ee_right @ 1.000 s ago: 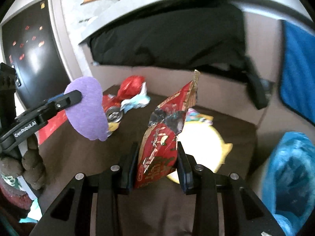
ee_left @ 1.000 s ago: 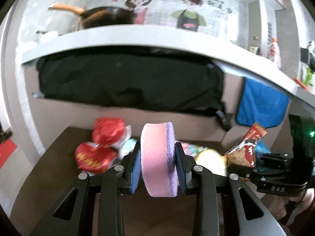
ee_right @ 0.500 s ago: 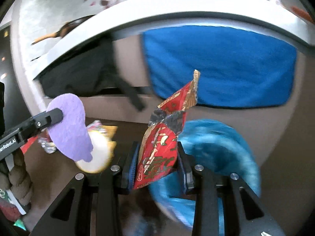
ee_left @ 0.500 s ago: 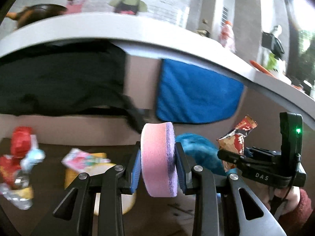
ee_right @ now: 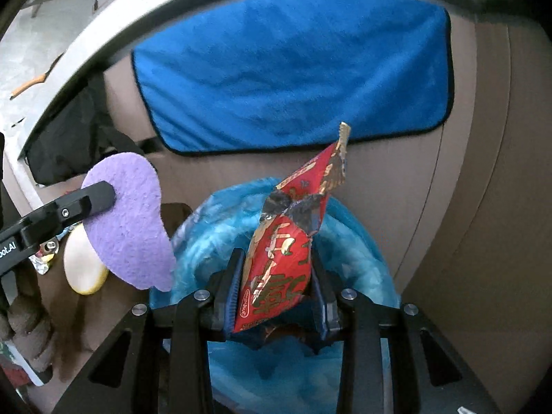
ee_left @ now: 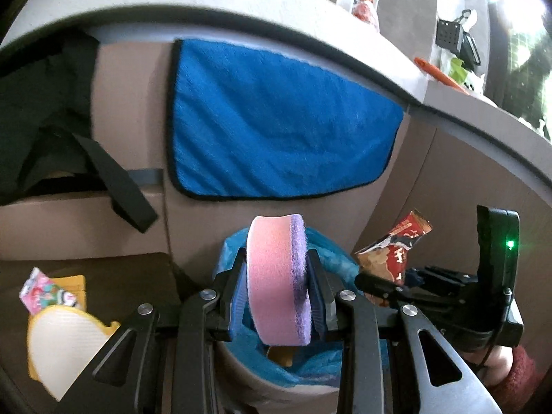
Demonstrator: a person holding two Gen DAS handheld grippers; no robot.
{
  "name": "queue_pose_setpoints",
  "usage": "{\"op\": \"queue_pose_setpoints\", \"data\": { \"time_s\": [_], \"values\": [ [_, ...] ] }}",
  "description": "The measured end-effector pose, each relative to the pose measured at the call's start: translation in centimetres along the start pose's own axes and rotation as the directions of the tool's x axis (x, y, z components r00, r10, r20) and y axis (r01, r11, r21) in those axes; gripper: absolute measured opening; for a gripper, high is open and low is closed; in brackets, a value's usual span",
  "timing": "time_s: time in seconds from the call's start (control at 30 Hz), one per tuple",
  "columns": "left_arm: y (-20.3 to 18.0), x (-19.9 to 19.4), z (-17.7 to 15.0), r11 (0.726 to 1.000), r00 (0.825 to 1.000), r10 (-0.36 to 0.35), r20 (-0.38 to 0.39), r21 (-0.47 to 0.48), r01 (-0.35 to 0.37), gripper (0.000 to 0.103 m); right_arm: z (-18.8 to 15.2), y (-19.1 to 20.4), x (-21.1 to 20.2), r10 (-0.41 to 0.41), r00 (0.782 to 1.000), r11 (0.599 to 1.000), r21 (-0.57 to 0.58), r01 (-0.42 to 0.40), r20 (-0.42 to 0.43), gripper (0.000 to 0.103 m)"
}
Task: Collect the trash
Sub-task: 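Carry sponge and wrapper to the bin and open both tools inside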
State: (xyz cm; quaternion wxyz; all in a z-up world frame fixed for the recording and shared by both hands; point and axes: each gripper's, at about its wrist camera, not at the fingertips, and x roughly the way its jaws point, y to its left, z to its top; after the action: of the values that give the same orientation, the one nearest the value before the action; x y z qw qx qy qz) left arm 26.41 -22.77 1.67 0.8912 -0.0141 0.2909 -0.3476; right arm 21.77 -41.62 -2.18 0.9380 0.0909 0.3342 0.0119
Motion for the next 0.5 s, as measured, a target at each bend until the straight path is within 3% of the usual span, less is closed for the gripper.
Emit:
{"op": "queue_pose_setpoints", "data": {
  "time_s": [0.5],
  "values": [
    [1.3,4.1,-2.3,1.000,0.995,0.008,-0.098,-0.020,-0.010,0.033,-0.4,0.0,2.2,-0.003,0.999,1.000,0.018,0.003,-0.043,0.032]
  ]
}}
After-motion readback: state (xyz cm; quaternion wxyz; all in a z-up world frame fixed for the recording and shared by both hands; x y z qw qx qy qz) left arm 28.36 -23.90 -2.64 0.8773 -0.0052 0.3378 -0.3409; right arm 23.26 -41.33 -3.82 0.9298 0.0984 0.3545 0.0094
